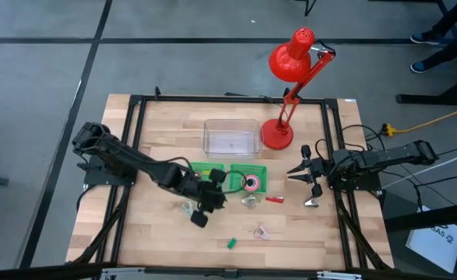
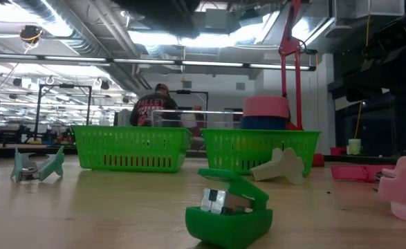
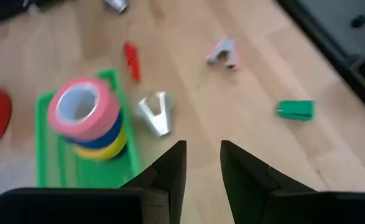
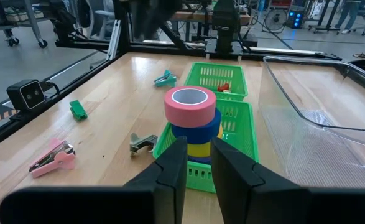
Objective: Pick and place Stapler, Stapler remover, tape
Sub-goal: Put the green stapler into the left green bin
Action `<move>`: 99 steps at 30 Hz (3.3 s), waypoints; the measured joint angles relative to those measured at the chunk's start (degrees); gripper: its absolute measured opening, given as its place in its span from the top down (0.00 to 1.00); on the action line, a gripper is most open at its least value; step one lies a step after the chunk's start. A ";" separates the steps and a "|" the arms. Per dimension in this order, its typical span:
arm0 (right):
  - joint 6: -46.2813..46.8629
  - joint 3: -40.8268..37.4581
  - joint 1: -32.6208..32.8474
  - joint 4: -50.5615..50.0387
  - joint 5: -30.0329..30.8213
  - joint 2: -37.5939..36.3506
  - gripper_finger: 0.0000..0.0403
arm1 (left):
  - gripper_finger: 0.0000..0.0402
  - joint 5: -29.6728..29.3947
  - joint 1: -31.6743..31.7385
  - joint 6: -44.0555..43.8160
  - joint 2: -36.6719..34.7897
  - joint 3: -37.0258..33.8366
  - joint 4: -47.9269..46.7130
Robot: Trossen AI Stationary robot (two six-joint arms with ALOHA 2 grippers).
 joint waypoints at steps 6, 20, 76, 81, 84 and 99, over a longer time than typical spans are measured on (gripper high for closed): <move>0.01 0.00 0.00 0.00 0.00 0.00 0.82 | 0.77 -0.43 -3.48 -1.42 0.00 1.87 1.32; 0.01 0.02 0.00 0.02 0.00 0.00 0.82 | 0.78 -17.45 -9.30 -22.85 0.30 2.23 2.32; 0.00 0.01 0.00 0.01 0.00 0.00 0.82 | 0.48 14.20 -6.40 -73.37 33.39 30.58 -2.15; 0.01 0.02 0.00 0.01 0.00 0.00 0.82 | 0.48 17.90 -6.34 -75.95 35.15 30.58 -1.23; 0.01 0.00 0.00 0.02 0.00 0.00 0.82 | 0.48 18.25 -6.28 -76.47 36.07 30.58 -1.26; 0.01 0.01 0.00 0.00 0.00 0.00 0.82 | 0.48 16.79 -6.16 -77.04 36.79 30.56 -8.88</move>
